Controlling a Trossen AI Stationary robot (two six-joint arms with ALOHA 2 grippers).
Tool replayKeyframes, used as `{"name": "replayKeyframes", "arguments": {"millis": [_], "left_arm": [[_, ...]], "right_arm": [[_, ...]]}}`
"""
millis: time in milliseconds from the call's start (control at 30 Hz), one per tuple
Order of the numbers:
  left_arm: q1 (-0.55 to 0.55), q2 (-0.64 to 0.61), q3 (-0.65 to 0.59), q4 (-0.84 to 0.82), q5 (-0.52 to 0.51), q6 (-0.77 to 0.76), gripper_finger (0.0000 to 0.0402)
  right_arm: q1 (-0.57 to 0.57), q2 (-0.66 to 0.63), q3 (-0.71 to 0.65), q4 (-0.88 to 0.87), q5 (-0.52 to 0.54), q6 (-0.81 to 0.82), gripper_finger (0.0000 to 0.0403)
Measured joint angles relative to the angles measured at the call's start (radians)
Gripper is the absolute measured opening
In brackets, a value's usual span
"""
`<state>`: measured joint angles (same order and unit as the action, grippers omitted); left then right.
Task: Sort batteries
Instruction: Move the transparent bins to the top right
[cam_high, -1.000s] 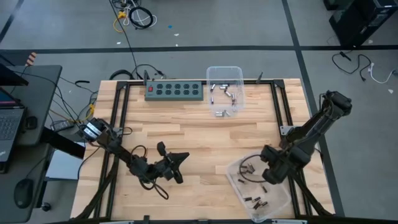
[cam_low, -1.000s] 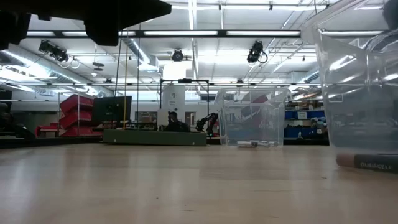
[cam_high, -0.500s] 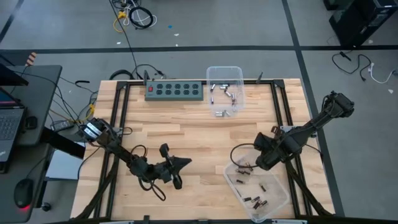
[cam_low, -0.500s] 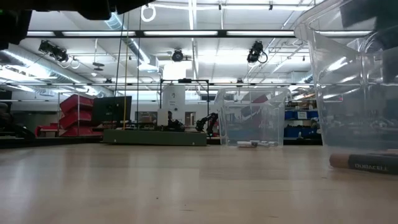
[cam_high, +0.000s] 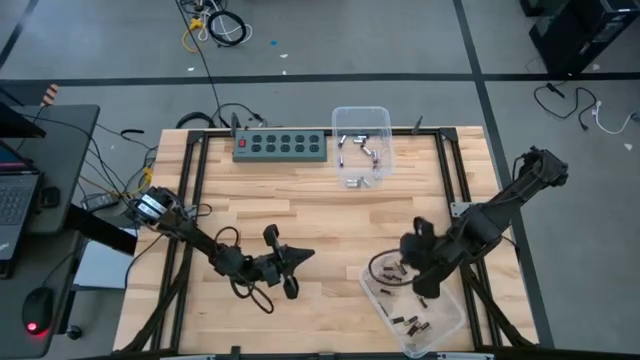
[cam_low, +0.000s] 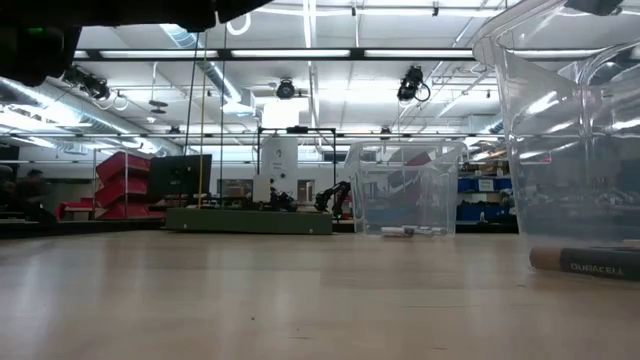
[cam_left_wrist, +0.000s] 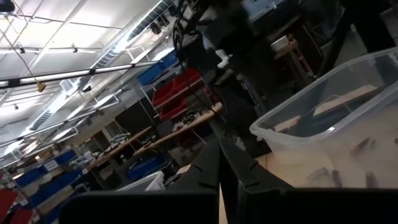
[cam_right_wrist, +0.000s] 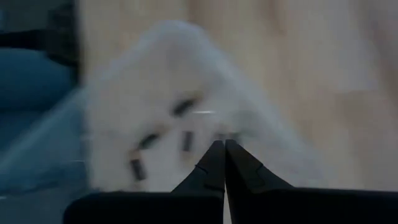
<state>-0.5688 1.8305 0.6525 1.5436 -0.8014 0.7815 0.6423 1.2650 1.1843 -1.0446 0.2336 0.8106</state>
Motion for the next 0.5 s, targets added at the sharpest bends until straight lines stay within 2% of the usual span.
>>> {"name": "replayKeyframes", "arguments": {"millis": [67, 167, 333, 500], "left_arm": [[0.001, 0.0, 0.0, 0.0, -0.001, 0.001, 0.0], [0.005, 0.0, 0.0, -0.001, 0.001, 0.001, 0.0], [0.012, 0.0, 0.0, -0.022, -0.001, 0.001, 0.0], [0.012, 0.0, 0.0, -0.026, -0.01, 0.0, 0.0]], "right_arm": [[0.0, 0.022, -0.008, 0.057, -0.045, -0.009, 0.0], [0.0, 0.075, -0.011, 0.059, -0.059, -0.01, 0.0], [-0.016, 0.161, -0.011, 0.045, -0.06, -0.009, 0.0], [-0.049, 0.214, -0.011, 0.039, -0.016, -0.049, 0.0]]}}
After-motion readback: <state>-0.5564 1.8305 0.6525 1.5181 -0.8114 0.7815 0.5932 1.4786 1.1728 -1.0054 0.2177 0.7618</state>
